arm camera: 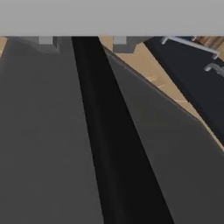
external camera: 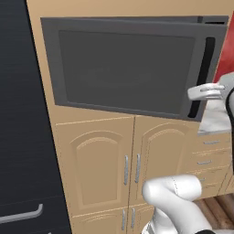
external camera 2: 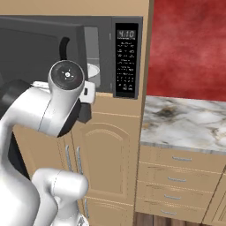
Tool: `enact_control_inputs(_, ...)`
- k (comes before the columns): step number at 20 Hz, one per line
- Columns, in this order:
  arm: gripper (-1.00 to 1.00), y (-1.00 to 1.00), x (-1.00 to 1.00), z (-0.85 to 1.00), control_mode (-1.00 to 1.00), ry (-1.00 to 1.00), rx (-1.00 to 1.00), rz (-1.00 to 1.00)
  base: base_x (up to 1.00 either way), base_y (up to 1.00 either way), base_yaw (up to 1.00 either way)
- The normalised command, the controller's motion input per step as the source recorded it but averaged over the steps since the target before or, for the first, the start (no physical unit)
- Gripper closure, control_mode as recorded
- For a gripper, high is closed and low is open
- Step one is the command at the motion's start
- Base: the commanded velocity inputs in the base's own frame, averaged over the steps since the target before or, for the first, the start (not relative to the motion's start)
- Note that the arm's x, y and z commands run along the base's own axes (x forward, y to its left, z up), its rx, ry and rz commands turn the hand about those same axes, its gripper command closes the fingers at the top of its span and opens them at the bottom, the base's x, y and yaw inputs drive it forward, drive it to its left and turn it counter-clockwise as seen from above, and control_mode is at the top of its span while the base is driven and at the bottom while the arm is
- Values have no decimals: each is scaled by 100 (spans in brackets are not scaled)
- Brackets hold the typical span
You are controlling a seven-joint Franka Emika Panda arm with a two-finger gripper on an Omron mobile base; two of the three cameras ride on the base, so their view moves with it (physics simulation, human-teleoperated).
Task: Retrieve the reheated potato from the microwave, then place the potato, cheese, and condiment on the cutting board.
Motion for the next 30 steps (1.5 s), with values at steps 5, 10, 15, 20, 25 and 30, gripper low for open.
enact_control_inputs(5, 100, 48, -46, 1, -100, 7, 2, 9, 0, 0, 0)
enact_control_inputs(10, 100, 51, -47, 0, -100, 2, 2, 8, 0, 0, 0)
enact_control_inputs(15, -100, 32, -34, 3, -100, 0, 1, 5, 0, 0, 0)
enact_control_inputs(20, -100, -28, -42, 10, -100, -2, 5, -1, 0, 0, 0)
enact_control_inputs(25, -100, -40, -24, 28, -100, -1, 10, -6, 0, 0, 0)
enact_control_inputs(30, -100, -39, 6, 29, -100, 0, 17, -12, 0, 0, 0)
